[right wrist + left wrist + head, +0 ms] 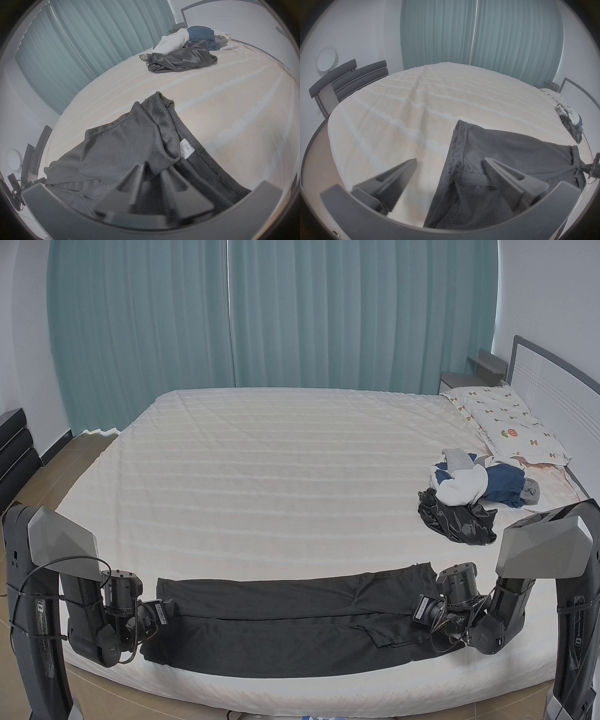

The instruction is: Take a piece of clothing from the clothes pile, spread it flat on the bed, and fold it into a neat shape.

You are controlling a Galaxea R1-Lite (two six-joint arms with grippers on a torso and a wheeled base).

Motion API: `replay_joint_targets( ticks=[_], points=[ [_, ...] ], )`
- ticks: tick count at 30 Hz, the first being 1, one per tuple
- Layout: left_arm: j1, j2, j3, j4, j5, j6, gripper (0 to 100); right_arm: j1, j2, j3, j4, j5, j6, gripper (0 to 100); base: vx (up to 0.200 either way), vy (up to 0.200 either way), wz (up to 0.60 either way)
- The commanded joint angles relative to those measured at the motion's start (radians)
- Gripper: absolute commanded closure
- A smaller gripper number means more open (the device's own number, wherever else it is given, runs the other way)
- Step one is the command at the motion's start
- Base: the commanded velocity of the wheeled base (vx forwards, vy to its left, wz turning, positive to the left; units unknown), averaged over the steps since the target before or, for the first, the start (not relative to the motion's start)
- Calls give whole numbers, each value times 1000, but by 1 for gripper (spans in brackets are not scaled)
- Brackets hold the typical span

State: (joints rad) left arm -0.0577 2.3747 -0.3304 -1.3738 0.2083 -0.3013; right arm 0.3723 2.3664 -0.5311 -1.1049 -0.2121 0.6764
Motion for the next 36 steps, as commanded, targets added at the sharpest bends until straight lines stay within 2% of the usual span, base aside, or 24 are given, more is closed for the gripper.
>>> replay_joint_targets(
  ticks=[1,5,9,14,18,24,30,32,33,36],
  points=[
    [36,-57,-6,1,-6,-1,0,-6,-44,11,-1,-1,-8,0,0,0,0],
    [61,-98,-12,1,-9,-1,0,-29,-105,22,11,0,-15,0,0,0,0],
    [85,-130,-32,2,-55,-21,0,-72,-180,17,59,14,-18,0,0,0,0],
    [62,-94,-148,29,-89,-190,0,-145,-217,6,68,109,-17,0,0,0,0],
    [29,-8,-251,87,-129,-257,0,-167,-177,-27,68,154,-6,0,0,0,0],
    [4,60,-351,167,-132,-272,0,-188,-98,-112,68,200,42,0,0,0,0],
    [7,75,-357,173,-130,-272,0,-233,-81,-191,82,287,46,0,0,0,0],
    [9,80,-357,173,-130,-272,0,-231,-72,-207,108,298,49,0,0,0,0],
    [9,80,-357,173,-130,-272,100,-231,-72,-207,108,298,49,0,0,0,0],
    [18,81,-354,167,-119,-274,100,-220,-33,-216,112,306,68,0,0,0,0]
  ],
)
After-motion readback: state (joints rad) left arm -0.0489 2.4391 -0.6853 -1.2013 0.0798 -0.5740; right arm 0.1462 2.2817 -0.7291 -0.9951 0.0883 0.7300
